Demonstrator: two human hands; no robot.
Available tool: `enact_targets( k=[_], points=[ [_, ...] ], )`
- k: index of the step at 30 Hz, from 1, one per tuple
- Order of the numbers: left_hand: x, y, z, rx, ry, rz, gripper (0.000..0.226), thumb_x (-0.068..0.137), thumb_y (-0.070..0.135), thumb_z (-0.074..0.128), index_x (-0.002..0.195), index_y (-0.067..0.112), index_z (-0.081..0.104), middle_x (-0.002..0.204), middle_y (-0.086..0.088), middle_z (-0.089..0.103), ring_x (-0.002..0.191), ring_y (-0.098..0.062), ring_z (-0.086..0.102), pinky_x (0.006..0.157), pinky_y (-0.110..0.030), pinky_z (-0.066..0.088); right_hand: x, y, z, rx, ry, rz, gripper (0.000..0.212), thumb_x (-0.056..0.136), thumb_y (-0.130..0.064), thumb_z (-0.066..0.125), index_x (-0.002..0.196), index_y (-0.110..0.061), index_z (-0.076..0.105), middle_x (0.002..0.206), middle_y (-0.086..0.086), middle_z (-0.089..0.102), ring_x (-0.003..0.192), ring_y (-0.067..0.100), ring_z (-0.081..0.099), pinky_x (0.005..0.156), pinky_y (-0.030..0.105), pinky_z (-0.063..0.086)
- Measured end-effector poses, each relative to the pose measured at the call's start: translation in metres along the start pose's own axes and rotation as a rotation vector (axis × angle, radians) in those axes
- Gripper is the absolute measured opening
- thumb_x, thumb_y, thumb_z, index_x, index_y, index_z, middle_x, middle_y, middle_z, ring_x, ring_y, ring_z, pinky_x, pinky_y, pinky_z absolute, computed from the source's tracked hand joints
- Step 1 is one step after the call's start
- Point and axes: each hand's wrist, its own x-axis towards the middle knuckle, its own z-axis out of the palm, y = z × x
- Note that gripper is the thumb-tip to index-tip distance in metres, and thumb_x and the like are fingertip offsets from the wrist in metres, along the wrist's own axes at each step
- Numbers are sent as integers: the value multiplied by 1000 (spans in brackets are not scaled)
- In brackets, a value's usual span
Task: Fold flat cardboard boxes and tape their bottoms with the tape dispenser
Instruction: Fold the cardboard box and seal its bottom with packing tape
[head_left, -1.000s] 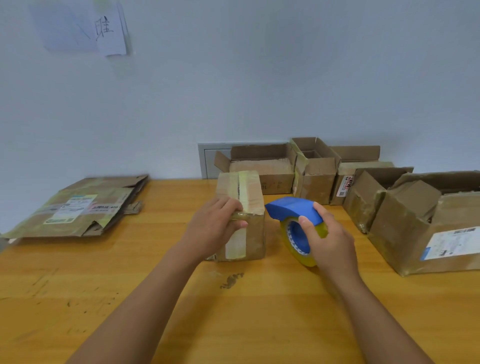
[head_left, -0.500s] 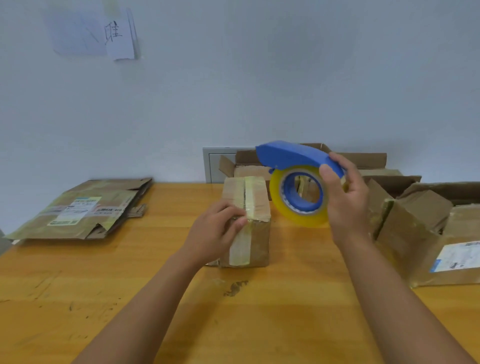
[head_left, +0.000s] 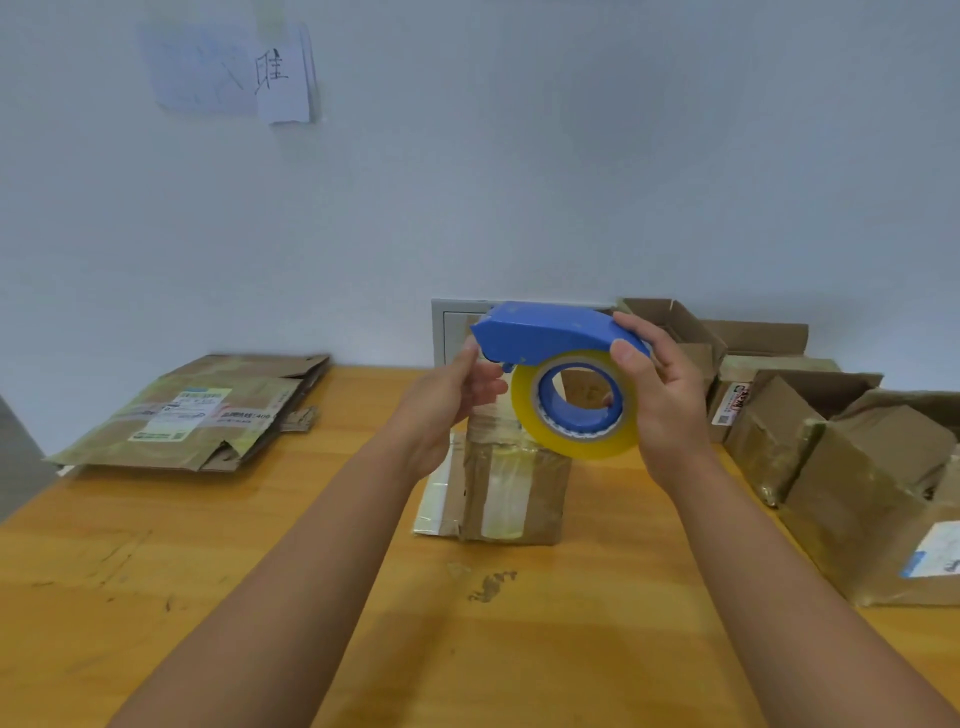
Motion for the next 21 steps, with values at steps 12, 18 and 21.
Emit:
enact_targets(
  k=[12, 18, 21],
  points=[
    [6, 10, -2, -208, -56, -99, 45, 97, 49, 50, 93, 10, 73, 87, -6, 75, 78, -16, 72, 71, -28, 52, 2, 0, -4, 14, -15, 11, 42, 79, -54, 64, 117, -36, 67, 107, -23, 67, 102, 6, 66, 76, 21, 55],
    [5, 14, -4, -189, -19, -130, 15, 89, 21, 69, 91, 7, 71, 72, -3, 70, 62, -12, 68, 56, -23, 54, 3, -1, -5, 1, -35, 9, 30, 86, -44, 64, 115, -39, 67, 111, -18, 66, 103, 12, 66, 77, 26, 56],
    [4, 17, -5, -167, 6, -132, 19, 88, 25, 71, 87, 5, 71, 68, -2, 68, 60, -13, 65, 55, -23, 54, 6, -6, -7, -27, -82, -14, 28, 87, -43, 65, 114, -42, 67, 111, -19, 67, 104, 12, 66, 77, 25, 56]
  ],
)
